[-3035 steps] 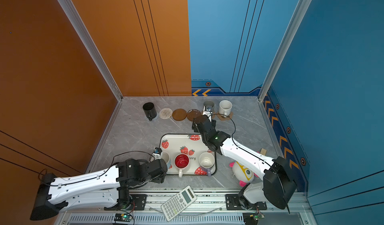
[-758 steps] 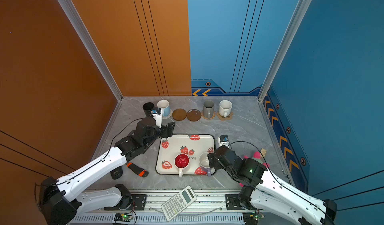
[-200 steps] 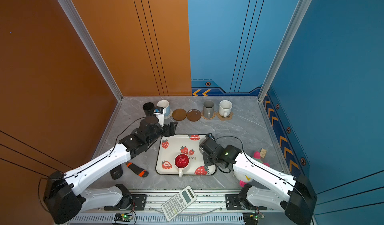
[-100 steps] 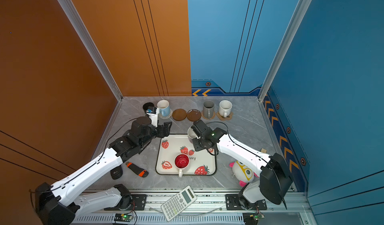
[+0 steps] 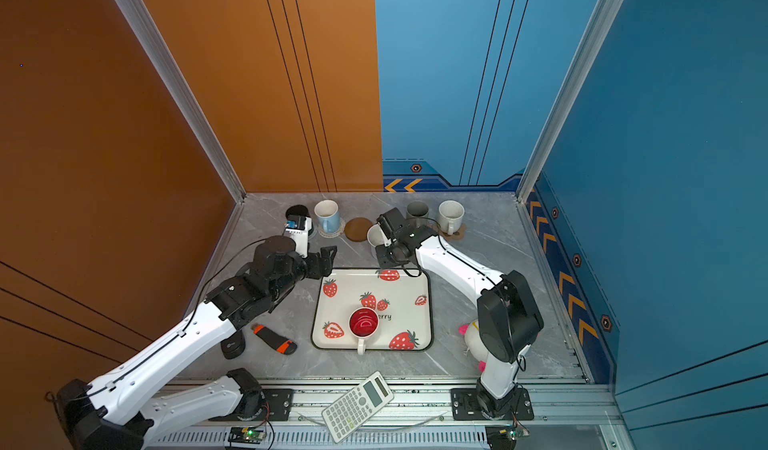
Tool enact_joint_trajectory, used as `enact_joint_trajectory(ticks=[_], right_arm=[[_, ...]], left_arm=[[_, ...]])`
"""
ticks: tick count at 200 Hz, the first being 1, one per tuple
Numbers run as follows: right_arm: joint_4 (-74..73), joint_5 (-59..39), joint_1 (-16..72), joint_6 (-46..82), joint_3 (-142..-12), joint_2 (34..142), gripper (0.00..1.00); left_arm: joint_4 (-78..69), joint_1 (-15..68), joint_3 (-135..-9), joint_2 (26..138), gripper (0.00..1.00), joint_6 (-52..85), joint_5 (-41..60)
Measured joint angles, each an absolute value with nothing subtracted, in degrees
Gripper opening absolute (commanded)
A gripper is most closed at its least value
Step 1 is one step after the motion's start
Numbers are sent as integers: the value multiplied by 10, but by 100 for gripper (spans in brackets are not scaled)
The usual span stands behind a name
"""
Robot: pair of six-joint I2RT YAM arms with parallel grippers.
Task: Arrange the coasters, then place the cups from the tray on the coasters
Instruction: 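Lift the purple-handled mug with the right gripper toward the wooden coasters, then lower the purple-handled mug onto the dark wooden coaster with the right gripper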
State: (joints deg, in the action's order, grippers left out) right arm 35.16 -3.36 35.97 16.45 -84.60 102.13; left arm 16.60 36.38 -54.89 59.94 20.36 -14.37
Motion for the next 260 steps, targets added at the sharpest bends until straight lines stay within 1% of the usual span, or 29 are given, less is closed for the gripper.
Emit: enact_joint_trajectory(ticks=[122,197,224,260], right_arm=[[375,-27,333,163,-999,1150,0],[429,4,323,162,-1153,1277,0],[444,12,319,163,-1174,1302,0],[455,18,310,163,-1180,1306,0]], left_arm=[[159,355,-538,600,82,204,-145],[157,344,-525,585,82,204,-143],[157,341,-525,584,82,204,-143],[153,333,-524,584,82,204,-142]])
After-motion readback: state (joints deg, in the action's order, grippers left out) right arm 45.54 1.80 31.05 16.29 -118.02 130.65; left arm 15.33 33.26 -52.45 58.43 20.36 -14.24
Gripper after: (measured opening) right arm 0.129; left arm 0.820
